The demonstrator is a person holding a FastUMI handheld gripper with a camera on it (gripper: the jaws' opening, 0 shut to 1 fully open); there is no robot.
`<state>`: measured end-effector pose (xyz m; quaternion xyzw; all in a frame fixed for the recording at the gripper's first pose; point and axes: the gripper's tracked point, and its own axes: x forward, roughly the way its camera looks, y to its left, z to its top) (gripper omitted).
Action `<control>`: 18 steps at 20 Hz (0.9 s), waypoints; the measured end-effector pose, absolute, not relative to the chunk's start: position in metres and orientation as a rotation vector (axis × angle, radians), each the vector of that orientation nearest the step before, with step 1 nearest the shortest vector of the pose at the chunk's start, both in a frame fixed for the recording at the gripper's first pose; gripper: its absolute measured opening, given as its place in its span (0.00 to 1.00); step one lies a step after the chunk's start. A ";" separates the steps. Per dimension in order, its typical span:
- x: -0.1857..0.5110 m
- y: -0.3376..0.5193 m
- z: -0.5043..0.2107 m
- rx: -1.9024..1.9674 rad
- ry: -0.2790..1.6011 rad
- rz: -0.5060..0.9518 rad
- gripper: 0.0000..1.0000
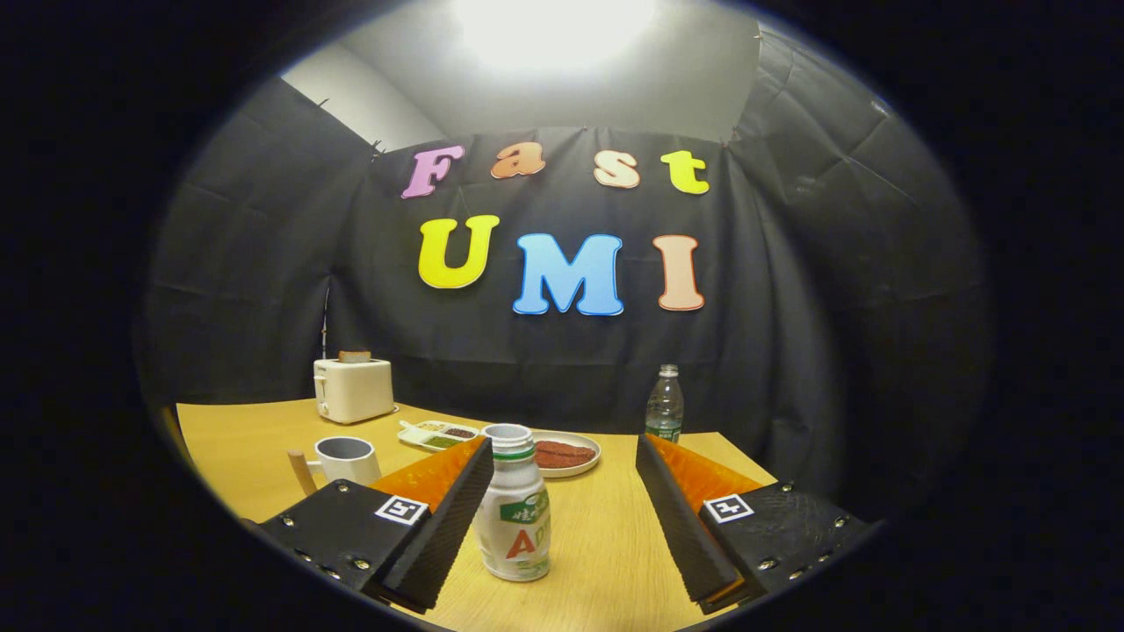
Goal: Take the bottle from table, then pour the juice into the cup, finally place the bottle on the coaster
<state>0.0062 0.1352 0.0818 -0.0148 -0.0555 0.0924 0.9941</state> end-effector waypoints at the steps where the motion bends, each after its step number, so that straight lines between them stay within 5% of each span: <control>1: 0.007 0.141 0.073 -0.017 -0.097 0.196 0.99; 16: 0.054 0.174 0.001 0.043 0.067 0.181 0.99; 18: 0.059 0.172 0.000 0.043 0.074 0.150 0.78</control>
